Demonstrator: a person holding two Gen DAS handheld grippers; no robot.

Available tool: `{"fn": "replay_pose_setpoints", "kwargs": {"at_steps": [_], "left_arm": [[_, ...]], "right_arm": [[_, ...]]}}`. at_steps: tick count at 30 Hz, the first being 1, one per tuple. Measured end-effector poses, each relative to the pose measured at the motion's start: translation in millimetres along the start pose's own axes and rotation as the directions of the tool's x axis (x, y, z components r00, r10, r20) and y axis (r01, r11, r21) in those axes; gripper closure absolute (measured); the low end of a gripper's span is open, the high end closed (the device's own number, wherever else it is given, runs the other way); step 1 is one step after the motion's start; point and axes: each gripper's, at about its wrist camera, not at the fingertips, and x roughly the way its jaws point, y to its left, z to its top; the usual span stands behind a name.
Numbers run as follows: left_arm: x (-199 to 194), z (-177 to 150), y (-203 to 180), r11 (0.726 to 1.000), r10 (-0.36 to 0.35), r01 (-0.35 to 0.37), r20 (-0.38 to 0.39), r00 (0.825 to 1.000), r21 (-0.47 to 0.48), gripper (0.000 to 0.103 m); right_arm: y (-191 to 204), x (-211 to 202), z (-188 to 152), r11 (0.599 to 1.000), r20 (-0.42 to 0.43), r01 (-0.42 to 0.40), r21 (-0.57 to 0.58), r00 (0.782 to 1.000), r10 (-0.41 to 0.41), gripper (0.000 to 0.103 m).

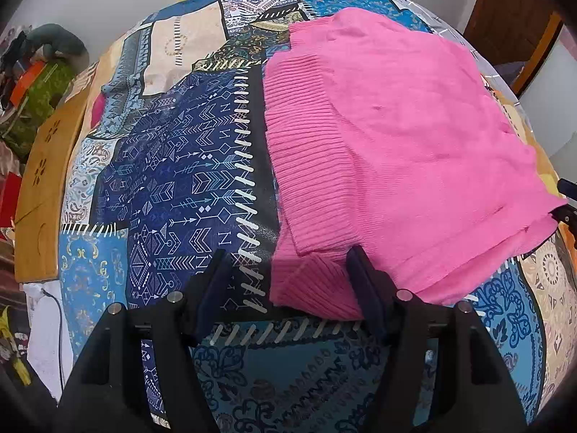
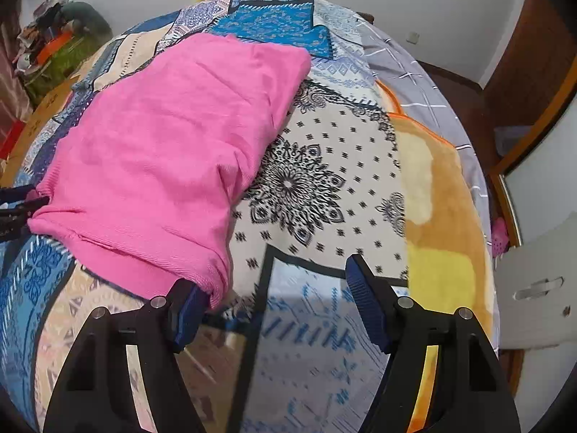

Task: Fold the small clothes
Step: 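Smooth the folded cardigan with both tools, then open them, then grasp the pink cardigan edge with the left tool while the right tool grasps its edge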

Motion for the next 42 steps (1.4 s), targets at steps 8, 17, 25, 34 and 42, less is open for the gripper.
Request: {"fn": "replay_pose_setpoints", "kwargs": {"at_steps": [8, 17, 25, 34, 42], "left_arm": [[-2.3, -2.1, 7.8, 0.999, -0.035, 0.034, -0.018, 0.999, -0.018, 0.029], [-20.7, -10.8, 51.3, 0.992, -0.071, 0.068, -0.026, 0.997, -0.107, 0.029], [-27.7, -13.2, 71.3, 0.976, -0.121, 0.113, -0.029, 0.992, -0.184, 0.029], [-2.2, 0.0, 34.3, 0.949, -0.252, 0.228, -0.088, 0.964, -0.217, 0.029], [-1.8, 9.9, 16.6, 0.929, -0.329, 0.305, -0.092, 0.94, -0.209, 0.029]], "right_arm": [[-7.8, -27.3, -6.6, 0.998, 0.054, -0.064, 0.022, 0.997, 0.062, 0.035], [-25.0, -57.2, -15.1, 0.988, 0.065, -0.153, 0.018, 0.986, 0.152, 0.033], [-39.8, -53.9, -2.4, 0.969, 0.089, -0.216, 0.12, 0.974, 0.207, 0.033], [-17.0, -20.7, 8.3, 0.932, 0.032, -0.325, 0.16, 0.945, 0.324, 0.033], [-4.5, 2.4, 6.3, 0.906, -0.015, -0.388, 0.168, 0.918, 0.396, 0.033]]}}
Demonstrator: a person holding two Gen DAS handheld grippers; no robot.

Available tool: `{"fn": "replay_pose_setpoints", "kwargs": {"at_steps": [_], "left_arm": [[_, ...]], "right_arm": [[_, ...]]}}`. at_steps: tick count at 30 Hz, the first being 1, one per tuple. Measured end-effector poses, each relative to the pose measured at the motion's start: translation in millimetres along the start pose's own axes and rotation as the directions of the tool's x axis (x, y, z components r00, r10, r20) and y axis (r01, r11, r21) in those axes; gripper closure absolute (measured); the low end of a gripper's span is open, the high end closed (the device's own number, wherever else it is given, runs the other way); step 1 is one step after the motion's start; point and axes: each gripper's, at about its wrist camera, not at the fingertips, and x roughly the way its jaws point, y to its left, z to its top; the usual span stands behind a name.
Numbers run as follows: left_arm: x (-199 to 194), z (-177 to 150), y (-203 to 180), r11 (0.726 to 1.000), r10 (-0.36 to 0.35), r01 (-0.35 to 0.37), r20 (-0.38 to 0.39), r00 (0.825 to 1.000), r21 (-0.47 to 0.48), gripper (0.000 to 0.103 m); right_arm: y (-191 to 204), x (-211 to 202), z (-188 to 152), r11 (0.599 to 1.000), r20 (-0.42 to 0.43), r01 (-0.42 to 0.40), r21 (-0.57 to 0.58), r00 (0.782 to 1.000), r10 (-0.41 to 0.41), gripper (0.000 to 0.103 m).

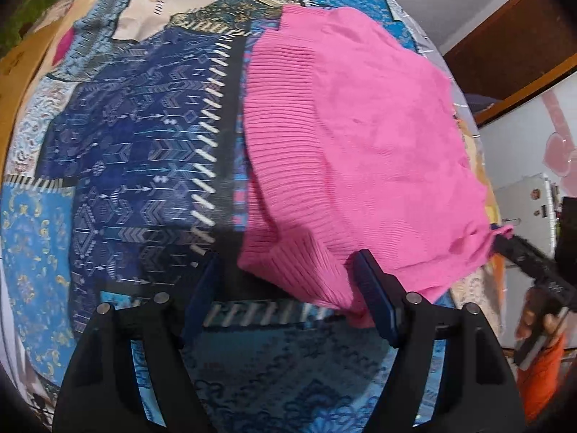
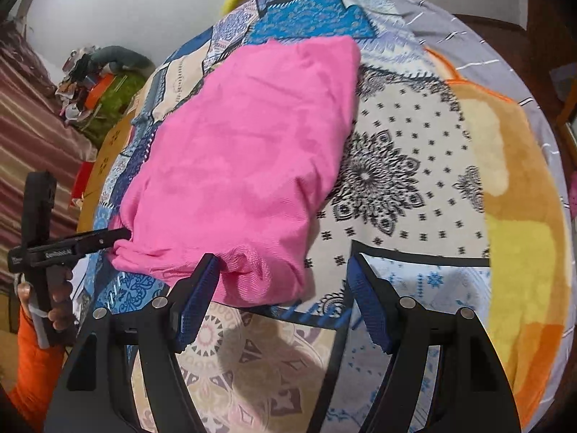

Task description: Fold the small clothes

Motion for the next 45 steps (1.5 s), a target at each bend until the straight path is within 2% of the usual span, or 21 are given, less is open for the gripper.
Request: {"fn": "replay_pose_setpoints", "kwargs": {"at_steps": [2, 5, 8, 10, 12, 15, 17, 19, 21, 23, 28, 32, 39, 45], "left_arm": [[-4.2, 2.1, 3.1, 0.998, -0.047, 0.047, 0.004, 0.999, -0.03, 0.029], [-8.1, 4.4, 9.3, 0.995, -0.079, 0.08, 0.013, 0.997, -0.067, 0.029], [-0.9, 4.9, 12.1, 0.989, -0.11, 0.107, -0.02, 0.994, -0.099, 0.029], [0.8, 2.8, 9.6, 0.991, -0.101, 0.099, -0.015, 0.995, -0.09, 0.029], [1.6, 0.2, 2.2, 0.993, -0.098, 0.097, -0.018, 0.995, -0.074, 0.029], [3.0, -4.8, -11.0, 0.994, -0.108, 0.107, -0.021, 0.994, -0.034, 0.029], [2.1, -10.8, -20.6, 0.994, -0.108, 0.108, -0.018, 0.994, 0.002, 0.032], [0.8, -14.0, -24.0, 0.993, -0.118, 0.118, -0.015, 0.993, 0.011, 0.043], [2.1, -11.8, -27.8, 0.988, -0.153, 0.153, -0.021, 0.988, 0.009, 0.073], [4.8, -8.3, -29.8, 0.98, -0.199, 0.199, -0.041, 0.979, -0.009, 0.092], [5.1, 6.2, -40.8, 0.989, -0.147, 0.147, -0.002, 0.989, -0.002, 0.095], [-13.2, 14.5, -53.5, 0.994, -0.105, 0.103, 0.079, 0.991, 0.04, 0.095], [-59.3, 51.0, -68.0, 0.993, -0.113, 0.101, 0.198, 0.974, 0.066, 0.096], [-81.1, 95.3, -81.6, 0.995, -0.073, 0.05, 0.281, 0.957, 0.091, 0.096]], "right_arm": [[1.2, 3.6, -1.4, 1.0, -0.012, -0.01, -0.009, 1.0, 0.01, 0.034], [3.2, 7.5, -4.3, 0.999, -0.016, -0.003, -0.039, 1.0, 0.003, 0.04], [3.8, 6.3, -5.9, 0.998, -0.002, 0.005, -0.065, 1.0, -0.005, 0.054], [1.3, 4.4, -5.8, 0.998, 0.011, -0.013, -0.061, 1.0, 0.014, 0.066], [-0.2, 2.5, -6.4, 0.998, 0.023, -0.032, -0.057, 0.999, 0.033, 0.084], [2.2, 2.4, -6.7, 0.997, 0.037, -0.043, -0.071, 0.998, 0.045, 0.091], [6.1, 2.4, -7.1, 0.996, 0.046, -0.041, -0.085, 0.998, 0.045, 0.093], [9.4, -0.5, -6.9, 0.994, 0.063, -0.041, -0.099, 0.997, 0.048, 0.093], [12.6, -4.9, -6.4, 0.993, 0.08, -0.046, -0.111, 0.995, 0.055, 0.094], [14.8, -8.6, -5.3, 0.992, 0.093, -0.049, -0.12, 0.994, 0.061, 0.094], [21.4, -21.6, 0.4, 0.988, 0.145, -0.047, -0.149, 0.987, 0.069, 0.094], [26.2, -31.4, 9.6, 0.985, 0.19, -0.031, -0.171, 0.98, 0.064, 0.095], [28.2, -45.3, 44.1, 0.985, 0.271, 0.001, -0.175, 0.961, 0.047, 0.095], [25.7, -55.9, 87.1, 0.987, 0.342, 0.026, -0.156, 0.939, 0.03, 0.095]]}}
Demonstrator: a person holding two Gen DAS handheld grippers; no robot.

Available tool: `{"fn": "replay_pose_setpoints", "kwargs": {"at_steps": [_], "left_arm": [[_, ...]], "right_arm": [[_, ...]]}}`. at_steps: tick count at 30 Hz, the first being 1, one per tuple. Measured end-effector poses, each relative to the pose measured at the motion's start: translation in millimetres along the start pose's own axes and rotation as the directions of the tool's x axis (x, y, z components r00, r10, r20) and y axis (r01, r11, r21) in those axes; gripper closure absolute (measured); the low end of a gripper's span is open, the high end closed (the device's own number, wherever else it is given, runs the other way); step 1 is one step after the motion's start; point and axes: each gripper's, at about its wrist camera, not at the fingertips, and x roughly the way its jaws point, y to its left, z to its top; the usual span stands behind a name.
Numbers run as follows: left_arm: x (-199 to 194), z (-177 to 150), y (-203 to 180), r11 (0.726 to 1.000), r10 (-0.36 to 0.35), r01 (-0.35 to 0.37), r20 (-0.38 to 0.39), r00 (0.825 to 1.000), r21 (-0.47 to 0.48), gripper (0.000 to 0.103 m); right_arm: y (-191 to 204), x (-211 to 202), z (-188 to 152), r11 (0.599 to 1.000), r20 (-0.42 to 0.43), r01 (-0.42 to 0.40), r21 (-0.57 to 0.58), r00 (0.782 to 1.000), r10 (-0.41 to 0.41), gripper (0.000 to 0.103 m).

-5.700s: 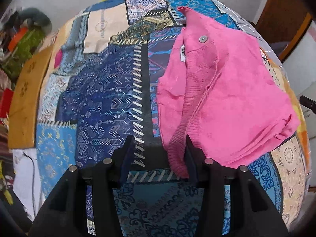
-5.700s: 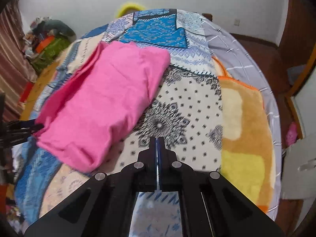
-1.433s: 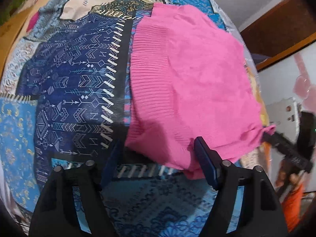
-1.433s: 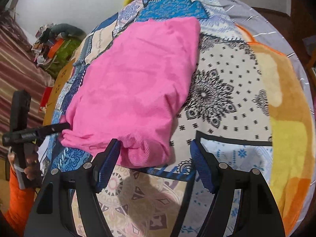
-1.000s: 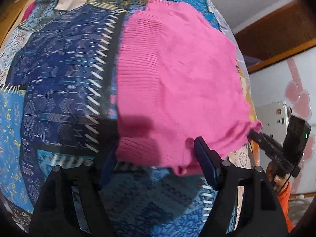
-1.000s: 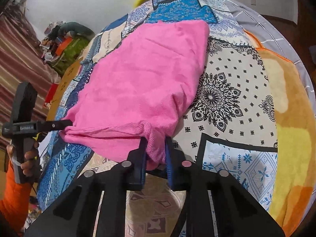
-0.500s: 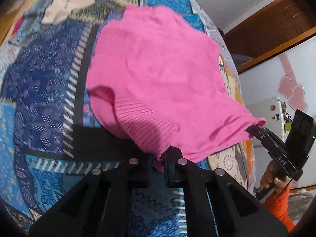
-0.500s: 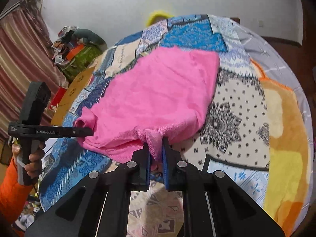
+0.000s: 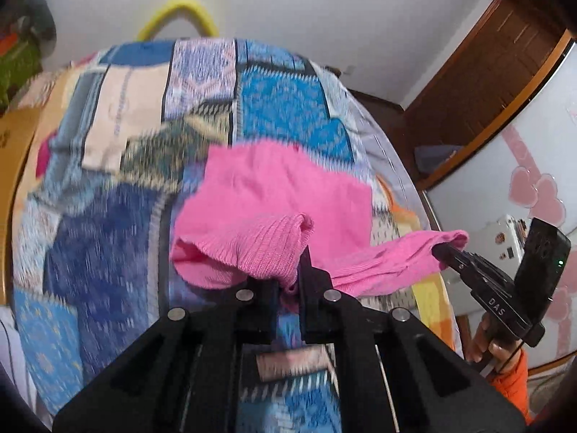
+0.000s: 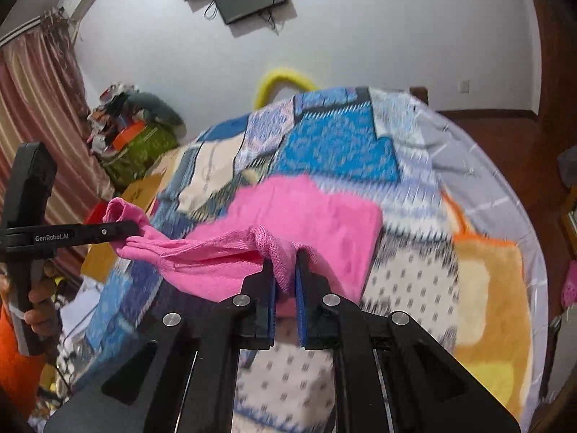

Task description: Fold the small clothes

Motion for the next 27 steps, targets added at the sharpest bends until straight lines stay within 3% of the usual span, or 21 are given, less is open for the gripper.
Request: {"fn": "replay_pose_setpoints", "kwargs": {"at_steps": [9, 16, 19, 22, 25, 27], "left_arm": [[67.0, 71.5, -4.8, 0.996, 0.091, -0.09, -0.022, 0.996, 0.013, 0.096], [128.5, 96.4, 13.8, 0.992, 0.123, -0.124, -0.08, 0.989, -0.013, 0.095], [144.8, 97.9, 21.5, 0.984, 0.177, -0.178, -0.093, 0.98, -0.002, 0.094], [147.5, 98.6, 26.0, 0.97, 0.244, -0.243, -0.087, 0.966, 0.027, 0.085], [138.5, 99.9, 34.3, 0.966, 0.257, -0.256, -0.061, 0.964, 0.026, 0.064], [125.7, 99.1, 42.1, 0.967, 0.255, -0.255, -0.025, 0.967, 0.011, 0.044]], "right_arm": [[-34.7, 45.7, 41.7, 0.997, -0.012, 0.054, 0.05, 0.998, -0.054, 0.095], [-62.7, 91.9, 60.2, 0.991, -0.078, 0.1, 0.085, 0.993, -0.094, 0.095], [-72.3, 101.9, 63.3, 0.989, -0.092, 0.111, 0.096, 0.991, -0.102, 0.095], [-82.1, 105.5, 65.5, 0.987, -0.095, 0.11, 0.12, 0.991, -0.099, 0.095], [-86.6, 104.2, 62.8, 0.985, -0.107, 0.1, 0.139, 0.991, -0.085, 0.095], [-85.5, 102.8, 59.2, 0.986, -0.124, 0.096, 0.133, 0.989, -0.08, 0.08]]}}
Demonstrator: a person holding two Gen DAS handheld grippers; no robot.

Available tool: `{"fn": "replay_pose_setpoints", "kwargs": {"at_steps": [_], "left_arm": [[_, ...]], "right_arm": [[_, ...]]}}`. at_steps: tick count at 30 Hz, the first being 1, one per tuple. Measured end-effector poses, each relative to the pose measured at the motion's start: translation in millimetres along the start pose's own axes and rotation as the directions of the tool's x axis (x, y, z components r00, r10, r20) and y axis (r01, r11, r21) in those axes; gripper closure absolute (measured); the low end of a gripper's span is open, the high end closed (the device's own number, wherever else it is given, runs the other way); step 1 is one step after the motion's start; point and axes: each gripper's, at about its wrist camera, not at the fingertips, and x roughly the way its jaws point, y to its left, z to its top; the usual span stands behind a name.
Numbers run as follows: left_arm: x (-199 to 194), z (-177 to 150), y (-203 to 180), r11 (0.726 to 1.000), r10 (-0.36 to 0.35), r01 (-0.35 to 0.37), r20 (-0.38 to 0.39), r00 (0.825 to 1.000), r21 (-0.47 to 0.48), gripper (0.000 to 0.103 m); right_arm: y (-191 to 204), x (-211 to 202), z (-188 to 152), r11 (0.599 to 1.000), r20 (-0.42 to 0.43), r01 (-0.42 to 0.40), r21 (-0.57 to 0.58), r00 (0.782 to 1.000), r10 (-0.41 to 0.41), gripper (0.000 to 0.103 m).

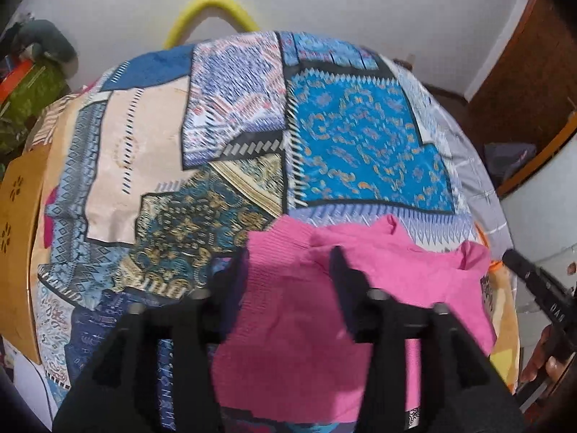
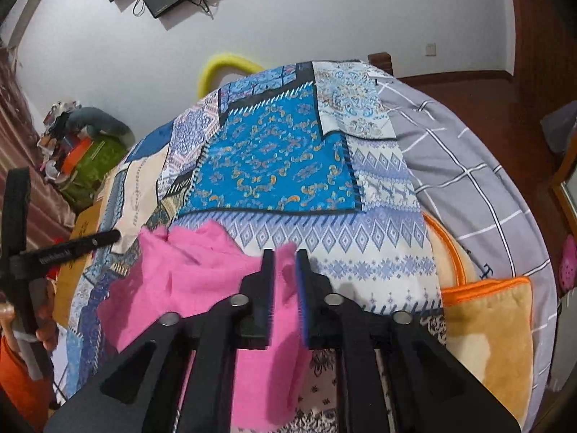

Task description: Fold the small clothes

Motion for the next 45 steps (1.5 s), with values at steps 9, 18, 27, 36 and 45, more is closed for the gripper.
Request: {"fn": "replay_pose_setpoints", "kwargs": {"at_steps": [9, 18, 27, 36, 45], "left_arm": [[11.2, -30.4, 25.2, 0.999, 0.033, -0.029, -0.113, 0.993, 0.029, 0.028], [45.4, -51.7, 23.9, 0.994, -0.094, 0.081, -0.21, 0.973, -0.071, 0.027], [60.8, -46.0, 11.5, 0.981, -0.174, 0.152, -0.192, 0.966, -0.123, 0.032], [46.4, -49.0, -6.8, 0.971, -0.233, 0.224, -0.146, 0.961, -0.078, 0.084], [-20.2, -55.7, -3.5, 0.99, -0.141, 0.141, -0.02, 0.99, 0.007, 0.085]], "right_arm": [[-1.1, 0.5, -30.6, 1.0, -0.089, 0.007, 0.001, 0.996, -0.006, 0.026], [-6.7, 31.6, -56.7, 0.998, -0.175, 0.007, 0.063, 0.985, 0.004, 0.026], [-2.5, 47.2, -57.6, 0.995, -0.136, -0.033, 0.09, 0.99, 0.045, 0.047], [22.1, 39.8, -61.6, 0.998, -0.112, -0.061, 0.016, 0.992, 0.062, 0.089], [52.0, -10.1, -50.3, 0.995, -0.016, -0.081, -0.066, 0.997, 0.08, 0.091]]}}
